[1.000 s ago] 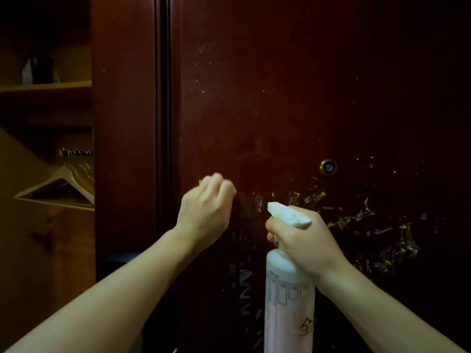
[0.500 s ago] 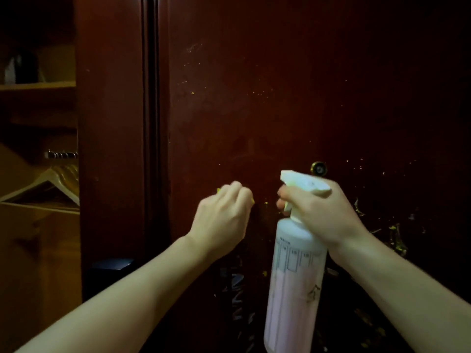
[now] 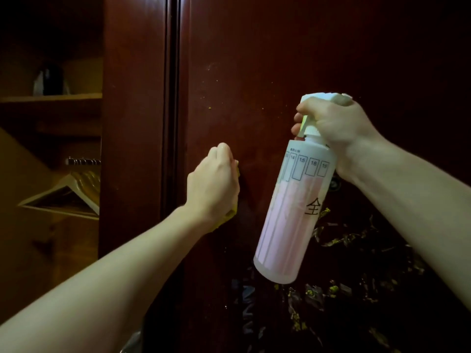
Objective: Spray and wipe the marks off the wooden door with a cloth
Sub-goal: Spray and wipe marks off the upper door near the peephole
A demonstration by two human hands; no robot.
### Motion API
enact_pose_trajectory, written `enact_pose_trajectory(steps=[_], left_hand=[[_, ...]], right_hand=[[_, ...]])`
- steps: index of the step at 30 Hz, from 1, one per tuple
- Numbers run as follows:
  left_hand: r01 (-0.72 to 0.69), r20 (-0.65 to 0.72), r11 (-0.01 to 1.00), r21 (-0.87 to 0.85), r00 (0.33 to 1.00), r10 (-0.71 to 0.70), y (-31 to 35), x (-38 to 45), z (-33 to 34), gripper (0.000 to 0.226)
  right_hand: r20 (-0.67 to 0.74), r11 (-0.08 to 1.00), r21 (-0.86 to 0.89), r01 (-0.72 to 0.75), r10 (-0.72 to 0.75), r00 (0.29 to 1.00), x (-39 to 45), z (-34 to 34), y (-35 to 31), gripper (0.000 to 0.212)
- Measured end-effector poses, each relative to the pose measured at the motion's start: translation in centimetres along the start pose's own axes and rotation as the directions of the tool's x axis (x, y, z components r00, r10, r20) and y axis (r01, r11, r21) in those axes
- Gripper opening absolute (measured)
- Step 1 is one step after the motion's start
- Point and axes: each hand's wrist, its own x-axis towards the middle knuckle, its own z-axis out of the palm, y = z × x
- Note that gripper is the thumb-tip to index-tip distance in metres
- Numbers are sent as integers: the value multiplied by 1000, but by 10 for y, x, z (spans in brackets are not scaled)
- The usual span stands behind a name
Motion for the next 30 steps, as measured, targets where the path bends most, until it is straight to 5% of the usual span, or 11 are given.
enact_pose_trajectory(steps=[14, 21, 26, 30], left_hand=[[113, -12, 991, -69, 993, -115, -4, 33, -2, 14], [190, -248, 971, -145, 943, -222, -26, 92, -35, 15], [39, -281, 994, 98, 960, -10, -10, 145, -21, 23], [-362, -194, 909, 209, 895, 401, 17, 108, 10, 14]], right_hand=[[11, 999, -54, 3, -2, 1000, 0, 5, 9, 5], [76, 998, -59, -22, 27, 997, -4, 20, 12, 9], [95, 997, -23, -73, 75, 993, -1, 16, 16, 7], [47, 999, -31, -37, 38, 998, -1, 5, 19, 16]])
